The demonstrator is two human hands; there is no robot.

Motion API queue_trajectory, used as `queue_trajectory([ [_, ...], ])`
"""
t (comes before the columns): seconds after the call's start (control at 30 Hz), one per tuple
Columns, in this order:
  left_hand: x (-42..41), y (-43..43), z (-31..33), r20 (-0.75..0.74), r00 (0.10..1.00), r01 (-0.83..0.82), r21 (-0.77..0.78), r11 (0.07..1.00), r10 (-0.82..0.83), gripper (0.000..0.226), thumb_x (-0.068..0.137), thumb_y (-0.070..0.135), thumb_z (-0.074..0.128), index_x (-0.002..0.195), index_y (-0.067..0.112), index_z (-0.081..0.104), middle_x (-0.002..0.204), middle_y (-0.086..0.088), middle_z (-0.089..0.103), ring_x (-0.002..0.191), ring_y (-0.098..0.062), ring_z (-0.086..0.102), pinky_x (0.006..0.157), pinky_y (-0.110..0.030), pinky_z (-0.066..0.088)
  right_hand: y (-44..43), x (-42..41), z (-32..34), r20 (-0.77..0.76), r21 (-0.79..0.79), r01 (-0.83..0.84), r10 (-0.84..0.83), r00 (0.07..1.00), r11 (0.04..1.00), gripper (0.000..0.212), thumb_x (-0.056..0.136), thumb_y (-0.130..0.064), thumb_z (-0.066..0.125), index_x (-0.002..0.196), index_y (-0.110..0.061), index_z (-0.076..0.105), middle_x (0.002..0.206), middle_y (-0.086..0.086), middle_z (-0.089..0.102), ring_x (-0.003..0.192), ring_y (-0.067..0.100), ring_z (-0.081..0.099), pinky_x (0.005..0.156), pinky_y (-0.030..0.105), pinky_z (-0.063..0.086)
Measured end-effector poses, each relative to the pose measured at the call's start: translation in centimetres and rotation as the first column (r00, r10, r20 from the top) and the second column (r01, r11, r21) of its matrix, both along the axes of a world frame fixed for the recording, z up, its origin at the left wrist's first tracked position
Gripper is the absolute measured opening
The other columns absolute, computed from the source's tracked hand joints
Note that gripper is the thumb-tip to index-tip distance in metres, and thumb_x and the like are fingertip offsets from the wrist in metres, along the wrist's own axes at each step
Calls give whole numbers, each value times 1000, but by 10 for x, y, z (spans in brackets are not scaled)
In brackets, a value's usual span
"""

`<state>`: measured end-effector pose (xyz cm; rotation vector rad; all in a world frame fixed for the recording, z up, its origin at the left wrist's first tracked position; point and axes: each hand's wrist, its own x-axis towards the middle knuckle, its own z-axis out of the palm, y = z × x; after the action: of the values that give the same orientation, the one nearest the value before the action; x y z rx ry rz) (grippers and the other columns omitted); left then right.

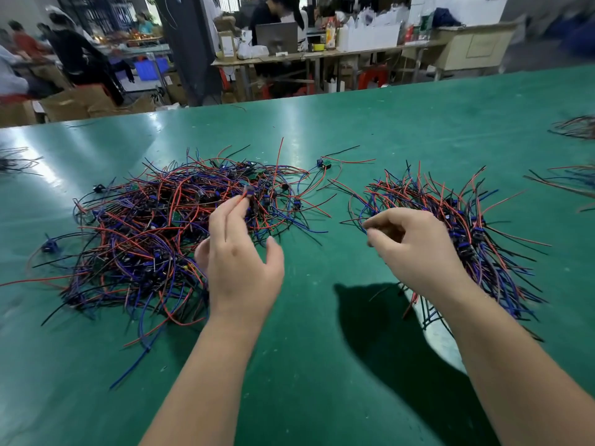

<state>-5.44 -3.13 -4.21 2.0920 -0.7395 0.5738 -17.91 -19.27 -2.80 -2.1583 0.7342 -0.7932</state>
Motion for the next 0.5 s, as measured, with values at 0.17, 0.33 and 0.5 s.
queue_trajectory([
  [0.17, -36, -12, 9, -41, 816, 545, -278, 791, -577, 52, 76, 4, 63, 127, 12, 55, 132, 5, 50, 119, -13, 54, 97, -28, 45, 12, 2, 5, 268, 674, -434, 350, 898, 597, 26, 81, -24, 63, 102, -10, 69, 88, 4, 72, 60, 10, 57, 57, 20, 41],
  [0.33, -52, -19, 8, -440, 210, 380, -786, 487, -873, 55, 70, -5, 58, 122, 12, 55, 123, -3, 63, 110, -9, 62, 82, -21, 52, 12, 5, 8, 539, 696, -569, 206, 817, 437, 35, 74, -18, 61, 108, -11, 63, 89, 1, 64, 57, 9, 50, 53, 19, 37],
  [0.5, -40, -15, 9, -462, -76, 198, -876, 440, -884, 51, 70, 0, 56, 120, 10, 58, 106, 8, 71, 94, -17, 70, 74, -30, 55, 7, 5, 12, 619, 637, -549, 65, 783, 541, 30, 74, -16, 60, 103, -12, 64, 83, -3, 64, 52, 8, 44, 48, 15, 33],
])
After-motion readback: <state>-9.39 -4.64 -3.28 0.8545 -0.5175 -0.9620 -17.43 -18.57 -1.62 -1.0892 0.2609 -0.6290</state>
